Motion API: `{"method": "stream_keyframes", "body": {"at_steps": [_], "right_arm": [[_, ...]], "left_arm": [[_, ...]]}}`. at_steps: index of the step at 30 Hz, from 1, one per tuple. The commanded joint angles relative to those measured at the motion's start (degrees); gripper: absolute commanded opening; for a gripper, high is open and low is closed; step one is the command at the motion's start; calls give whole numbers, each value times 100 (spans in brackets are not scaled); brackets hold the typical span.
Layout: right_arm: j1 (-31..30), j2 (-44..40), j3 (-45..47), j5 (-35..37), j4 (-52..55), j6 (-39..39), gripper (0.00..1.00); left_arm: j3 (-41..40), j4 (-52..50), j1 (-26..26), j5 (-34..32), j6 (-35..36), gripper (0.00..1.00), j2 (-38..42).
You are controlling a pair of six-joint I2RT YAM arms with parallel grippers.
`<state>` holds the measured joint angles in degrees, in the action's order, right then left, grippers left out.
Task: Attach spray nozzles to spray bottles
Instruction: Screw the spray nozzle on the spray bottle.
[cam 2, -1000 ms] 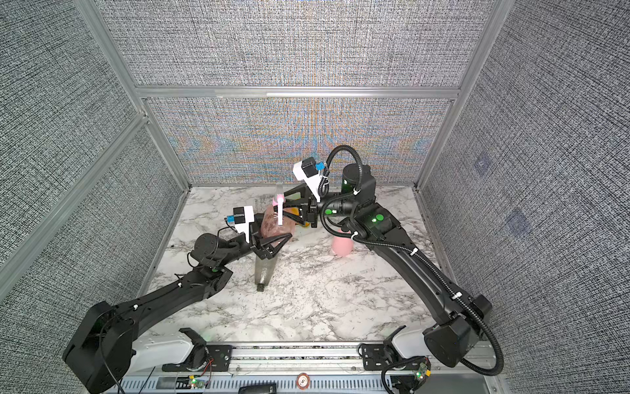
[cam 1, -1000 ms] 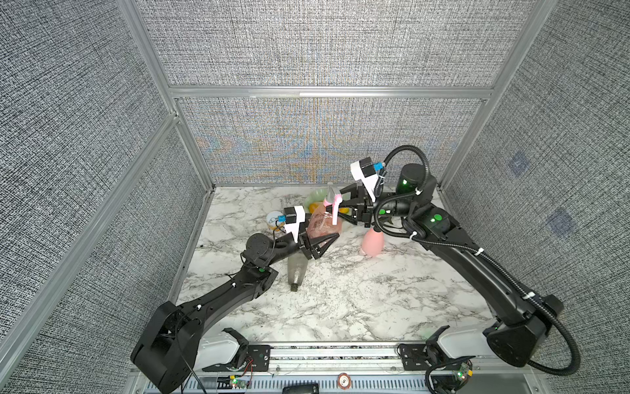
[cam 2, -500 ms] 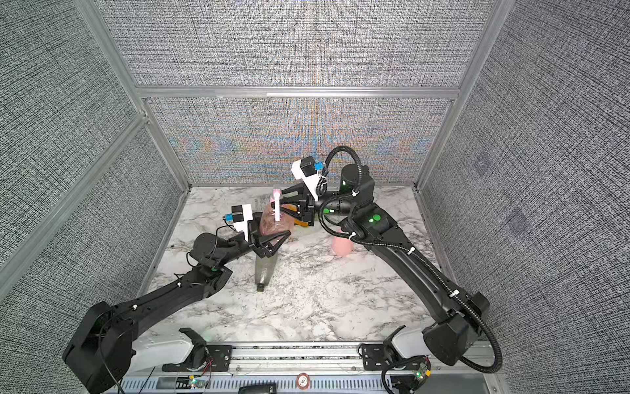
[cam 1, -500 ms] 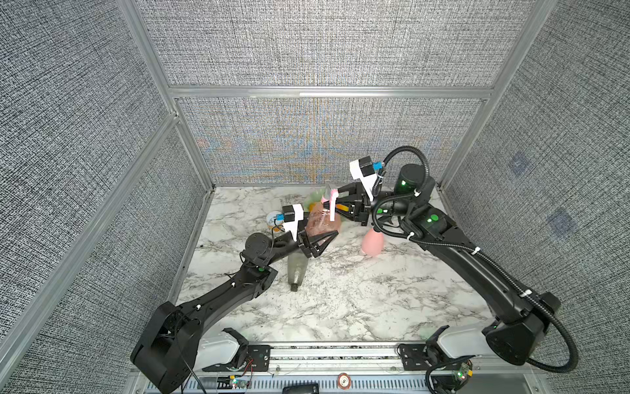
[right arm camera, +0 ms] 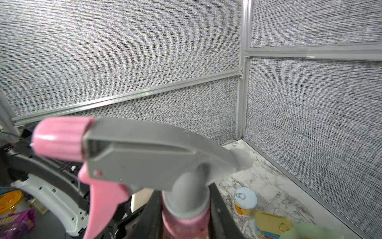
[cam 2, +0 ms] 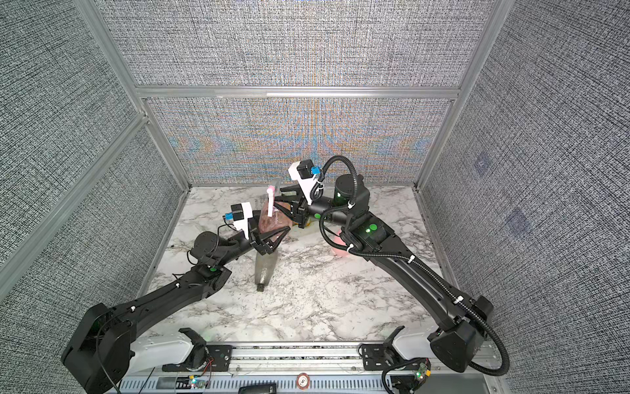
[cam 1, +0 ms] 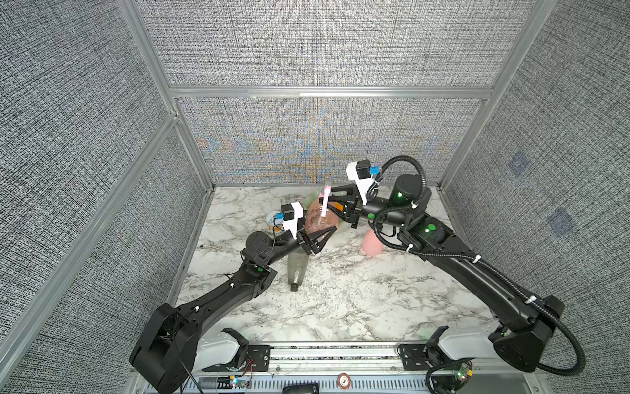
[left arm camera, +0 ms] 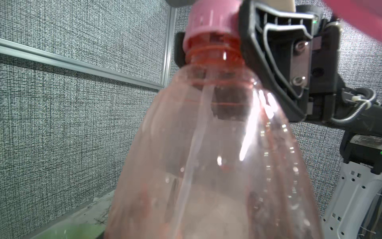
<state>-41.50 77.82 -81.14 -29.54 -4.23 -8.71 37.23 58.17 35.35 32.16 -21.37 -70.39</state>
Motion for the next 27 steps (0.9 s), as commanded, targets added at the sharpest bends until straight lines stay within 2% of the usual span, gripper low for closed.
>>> {"method": "stream_keyframes", "body": {"at_steps": [1, 9, 14, 21, 27], "right_arm": [[-272, 59, 44, 841, 582, -73, 4], [-1267, 211, -152, 3991, 1002, -116, 1], [-1841, 380, -252, 5676, 935, -292, 1], [-2442, 855, -499, 7062, 548, -232, 1], [-2661, 1210, -703, 7673, 392, -157, 0]], "left_arm": [[88, -137, 28, 159, 343, 61, 41], [66, -226, 33, -88, 479, 61, 82], [49, -270, 33, -213, 554, 61, 115], [17, -333, 33, -383, 717, 60, 155], [-12, -394, 45, -573, 868, 60, 201]]}}
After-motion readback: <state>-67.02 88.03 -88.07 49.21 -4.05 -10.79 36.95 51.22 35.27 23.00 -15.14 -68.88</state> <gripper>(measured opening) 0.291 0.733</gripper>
